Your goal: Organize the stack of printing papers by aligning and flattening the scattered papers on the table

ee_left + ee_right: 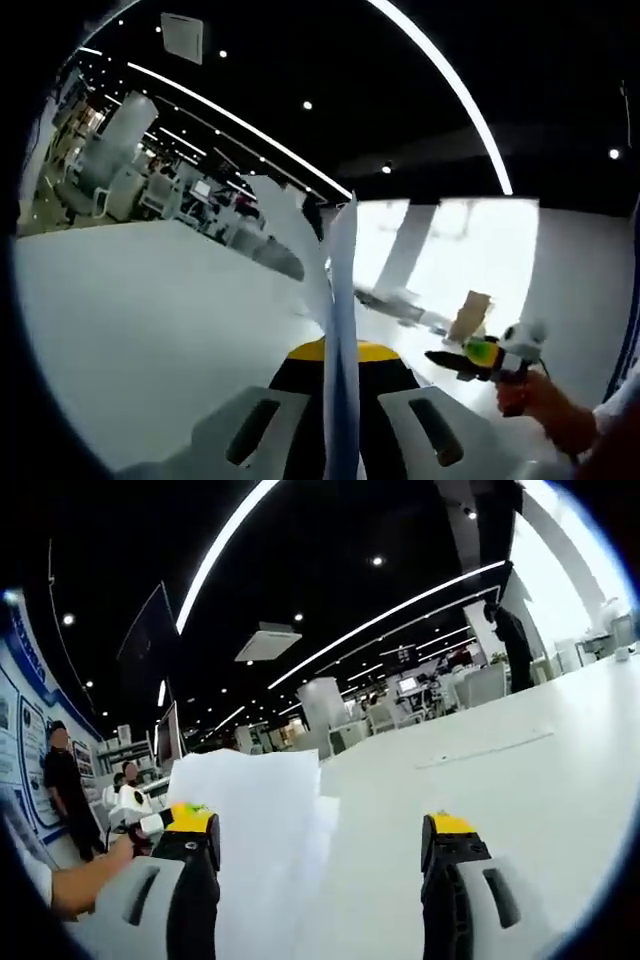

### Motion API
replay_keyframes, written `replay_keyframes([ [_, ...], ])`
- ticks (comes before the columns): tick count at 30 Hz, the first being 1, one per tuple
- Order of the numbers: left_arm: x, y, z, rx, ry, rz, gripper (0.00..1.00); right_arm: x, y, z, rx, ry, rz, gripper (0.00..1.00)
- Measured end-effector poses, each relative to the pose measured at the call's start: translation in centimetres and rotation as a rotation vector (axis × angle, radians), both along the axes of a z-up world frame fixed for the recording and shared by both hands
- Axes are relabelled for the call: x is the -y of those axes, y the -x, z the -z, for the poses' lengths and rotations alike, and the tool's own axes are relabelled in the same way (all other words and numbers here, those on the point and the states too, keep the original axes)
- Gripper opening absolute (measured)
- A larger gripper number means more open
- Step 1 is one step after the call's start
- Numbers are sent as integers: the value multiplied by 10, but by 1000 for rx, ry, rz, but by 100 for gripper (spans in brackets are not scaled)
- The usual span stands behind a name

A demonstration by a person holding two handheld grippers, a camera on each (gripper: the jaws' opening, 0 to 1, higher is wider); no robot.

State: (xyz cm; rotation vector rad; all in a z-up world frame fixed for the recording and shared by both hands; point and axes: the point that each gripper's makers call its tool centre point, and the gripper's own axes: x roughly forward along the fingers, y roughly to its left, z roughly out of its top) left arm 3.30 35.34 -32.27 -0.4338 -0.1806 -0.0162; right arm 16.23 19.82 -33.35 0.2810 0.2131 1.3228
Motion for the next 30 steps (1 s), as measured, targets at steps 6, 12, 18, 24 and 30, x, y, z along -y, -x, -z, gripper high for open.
replay_keyframes([
  [6, 10, -2, -9, 52, -41, 63, 6, -4, -1, 7, -8, 48, -111, 78],
  [12, 29, 2, -21, 132, -92, 143, 6, -7, 13, 7, -104, -31, -248, 77],
  [18, 56, 10, -35, 230, -86, 276, 6, -12, 40, -1, -159, -103, -385, 77],
  [24, 68, 17, -44, 280, -27, 354, 6, -12, 50, -9, -185, -156, -453, 74],
  [30, 80, 32, -60, 364, 72, 462, 6, -8, 65, -17, -268, -219, -539, 68],
])
